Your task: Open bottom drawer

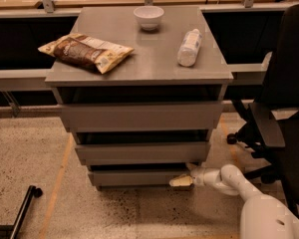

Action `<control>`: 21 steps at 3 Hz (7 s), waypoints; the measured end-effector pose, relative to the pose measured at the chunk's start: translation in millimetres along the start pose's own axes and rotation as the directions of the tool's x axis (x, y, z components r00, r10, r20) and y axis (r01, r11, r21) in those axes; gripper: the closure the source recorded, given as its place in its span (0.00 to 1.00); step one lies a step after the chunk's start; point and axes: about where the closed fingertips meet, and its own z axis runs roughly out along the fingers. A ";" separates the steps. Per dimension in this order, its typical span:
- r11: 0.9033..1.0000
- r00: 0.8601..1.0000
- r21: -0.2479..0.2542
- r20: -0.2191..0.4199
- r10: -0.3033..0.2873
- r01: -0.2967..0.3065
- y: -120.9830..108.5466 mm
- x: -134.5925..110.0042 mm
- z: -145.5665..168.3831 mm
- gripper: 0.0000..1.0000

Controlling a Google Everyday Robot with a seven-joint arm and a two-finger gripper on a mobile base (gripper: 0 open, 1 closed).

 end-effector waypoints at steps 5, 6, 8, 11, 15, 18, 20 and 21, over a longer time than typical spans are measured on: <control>0.993 0.989 0.044 -0.096 0.113 -0.109 4.9 44.8 9.9 0.95; 0.985 0.967 0.050 -0.187 0.173 -0.167 17.0 68.8 -2.6 0.92; 0.991 0.976 0.033 -0.171 0.132 -0.129 24.8 53.2 3.4 0.45; 0.996 0.985 0.048 -0.149 0.084 -0.078 39.7 33.7 -3.2 0.00; 0.983 0.920 0.049 -0.346 0.183 -0.177 26.0 82.9 10.7 0.41; 0.958 0.842 -0.004 -0.479 0.250 -0.287 53.9 112.2 -9.1 0.47; 0.957 0.813 0.036 -0.518 0.265 -0.288 61.8 122.2 -1.3 0.02; 0.933 0.761 0.053 -0.564 0.321 -0.355 72.8 148.4 3.7 0.00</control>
Offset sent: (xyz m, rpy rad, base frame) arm 0.0168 -0.0017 -0.0956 -0.0457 0.1575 -0.0802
